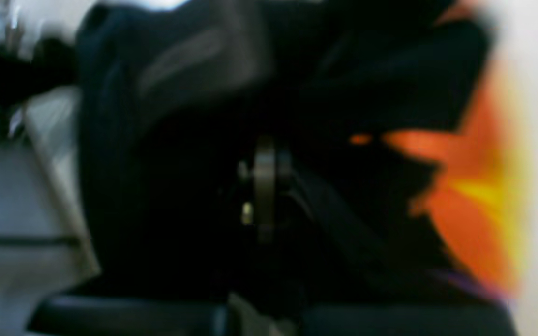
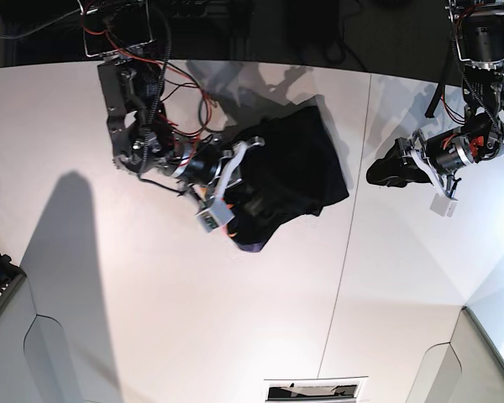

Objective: Layout the t-shirt on the table in an organized manner, then fold the t-shirt properly
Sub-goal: 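Press the folded bundle with the right gripper and grasp its edge with the left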

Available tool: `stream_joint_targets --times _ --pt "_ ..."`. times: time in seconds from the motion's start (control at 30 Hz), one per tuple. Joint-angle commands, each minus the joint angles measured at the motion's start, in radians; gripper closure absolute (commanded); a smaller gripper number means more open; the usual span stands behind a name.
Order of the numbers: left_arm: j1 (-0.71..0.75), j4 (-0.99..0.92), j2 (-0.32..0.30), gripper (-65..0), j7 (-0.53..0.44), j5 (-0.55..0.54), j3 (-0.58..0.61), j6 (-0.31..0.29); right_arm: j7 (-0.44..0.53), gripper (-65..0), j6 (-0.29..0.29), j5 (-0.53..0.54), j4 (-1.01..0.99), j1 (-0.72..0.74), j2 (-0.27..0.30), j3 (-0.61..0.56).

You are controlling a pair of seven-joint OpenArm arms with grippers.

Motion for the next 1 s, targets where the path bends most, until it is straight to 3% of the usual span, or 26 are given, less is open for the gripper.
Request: stream_joint_targets --times 0.0,0.1,0.23,0.53,0.67,0.83,0.97 --pt "-0.011 0.010 -0.016 -41.9 -0.006 -0.013 -0.005 -0.005 0.017 0.0 0.021 0.024 0.010 0.021 -0.024 -0.040" --pt "-0.011 0.010 -0.017 -41.9 -0.006 -0.014 -0.005 -0.005 0.018 0.0 0.021 0.021 0.023 0.022 -0.068 -0.129" --pt "-0.011 0.010 -0.017 -41.9 -0.006 -0.022 -0.005 -0.005 0.009 0.0 0.020 0.019 0.086 0.021 -0.122 -0.163" --pt "-0.014 0.010 -0.027 -41.8 0.006 -0.037 -0.005 -0.005 0.014 0.0 0.016 -0.024 0.211 0.027 -0.122 -0.169" --pt "-0.014 0.021 -0.065 -41.8 0.038 -0.079 -0.058 -0.005 0.018 0.0 0.005 -0.093 0.210 0.027 -0.122 -0.167" --pt "-0.006 0.078 -0.124 -41.8 0.129 -0.154 -0.187 -0.005 0.075 0.0 0.001 -0.089 0.210 0.030 -0.122 -0.153" --pt "0.055 0.198 -0.165 -41.6 0.135 -0.163 -0.213 -0.005 0.096 0.0 0.001 -0.083 0.195 0.058 -0.122 -0.174"
